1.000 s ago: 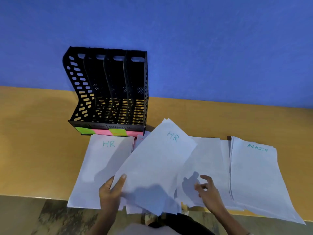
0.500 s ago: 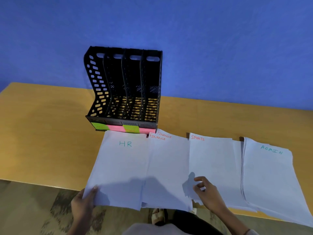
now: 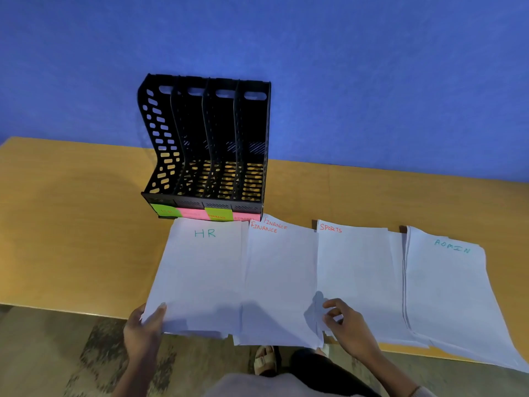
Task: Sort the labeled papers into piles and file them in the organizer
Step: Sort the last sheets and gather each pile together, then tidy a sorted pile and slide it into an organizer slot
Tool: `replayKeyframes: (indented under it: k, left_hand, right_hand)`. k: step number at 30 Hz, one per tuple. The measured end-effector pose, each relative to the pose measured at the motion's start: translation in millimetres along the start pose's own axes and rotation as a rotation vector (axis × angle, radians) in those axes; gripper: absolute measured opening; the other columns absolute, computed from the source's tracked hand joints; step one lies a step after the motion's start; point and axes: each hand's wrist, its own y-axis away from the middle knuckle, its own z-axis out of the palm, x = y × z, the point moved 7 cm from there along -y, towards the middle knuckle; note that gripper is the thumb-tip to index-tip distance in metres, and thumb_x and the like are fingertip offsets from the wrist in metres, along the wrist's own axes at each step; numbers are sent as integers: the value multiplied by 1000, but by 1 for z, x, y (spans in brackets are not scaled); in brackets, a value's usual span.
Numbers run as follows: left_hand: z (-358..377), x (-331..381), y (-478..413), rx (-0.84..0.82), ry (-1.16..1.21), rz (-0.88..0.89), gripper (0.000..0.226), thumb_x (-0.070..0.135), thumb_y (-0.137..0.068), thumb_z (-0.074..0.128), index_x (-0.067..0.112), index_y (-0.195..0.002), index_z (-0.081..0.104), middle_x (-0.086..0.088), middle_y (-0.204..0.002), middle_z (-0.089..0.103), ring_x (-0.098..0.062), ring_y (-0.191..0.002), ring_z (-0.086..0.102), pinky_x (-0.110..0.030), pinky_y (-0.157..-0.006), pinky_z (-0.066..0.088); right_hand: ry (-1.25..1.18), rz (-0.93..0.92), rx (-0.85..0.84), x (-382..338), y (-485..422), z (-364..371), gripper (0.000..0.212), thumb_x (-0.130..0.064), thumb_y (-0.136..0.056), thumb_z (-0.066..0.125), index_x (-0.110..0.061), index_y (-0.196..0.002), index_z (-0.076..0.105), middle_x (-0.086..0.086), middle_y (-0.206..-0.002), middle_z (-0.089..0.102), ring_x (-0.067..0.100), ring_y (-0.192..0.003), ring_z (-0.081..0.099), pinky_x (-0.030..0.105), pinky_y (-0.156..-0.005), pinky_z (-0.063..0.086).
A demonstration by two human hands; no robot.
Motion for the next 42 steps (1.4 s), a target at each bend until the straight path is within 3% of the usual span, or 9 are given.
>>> replayKeyframes:
  k: [4,11,18,21,25,32,35,38,42]
  left_hand:
    - [1,2,-3,74,34,-16,33,16,-83,73,4,-112,62,-20,-112,66,-37,-99,62,-49,-89,52]
    - [-4,10,1,126,-30,91,47,24,-83,73,15,-124,52,-15,-119,61,-36,-105,60,-45,-83,50]
    - [2,34,15,107,-482,310,57,41,-75,53,12,-123,57,-21,-121,58,-48,-109,47,-59,-90,41]
    - [18,41,28,57,-511,453,36,25,-84,66,13,-117,61,-19,-117,62,-47,-106,51,-57,-88,43]
    - [53,51,49,-74,-525,660,28,20,-84,66,12,-111,64,-12,-116,66,-38,-107,57,-50,-92,44]
    - [128,55,95,-419,-695,876,35,38,-89,41,27,-104,71,7,-106,71,-22,-110,59,-50,-103,34]
    - [165,46,119,-625,-834,939,37,43,-92,37,35,-113,67,15,-121,65,-17,-128,49,-45,-115,5]
    - [192,32,133,-791,-968,936,35,42,-98,42,40,-131,53,20,-142,46,-9,-143,25,-39,-113,-20]
    - [208,24,140,-880,-1069,901,42,43,-100,37,40,-141,39,21,-152,30,-7,-147,11,-42,-111,-26]
  right_hand:
    - [-1,4,7,0,4,-1,14,-25,-93,57,-35,-103,56,-22,-89,62,1,-82,63,15,-66,47]
    - [-27,15,12,0,10,-2,13,-23,-94,58,-29,-106,59,-12,-99,67,5,-81,64,9,-61,42]
    - [-97,62,100,13,12,-4,10,-25,-95,57,-27,-104,59,-9,-99,67,5,-82,63,16,-63,48]
    - [-222,199,452,31,24,-25,14,-24,-90,65,-21,-102,58,4,-102,63,19,-88,61,34,-69,50]
    - [-404,641,823,63,54,-43,68,-26,-75,82,-4,-126,43,22,-129,41,43,-120,42,51,-95,38]
    - [-976,1032,678,93,59,-23,98,-45,-70,84,3,-138,32,21,-137,43,32,-122,49,49,-96,45]
    - [-1243,931,432,87,43,0,67,-33,-80,77,-4,-130,45,20,-108,56,27,-89,56,38,-61,49]
    - [-1266,802,486,91,34,0,41,-14,-86,70,10,-116,59,18,-85,62,30,-70,59,32,-60,56]
    - [-1323,762,491,82,27,-2,28,-6,-90,64,9,-112,60,20,-94,63,28,-68,60,33,-54,58]
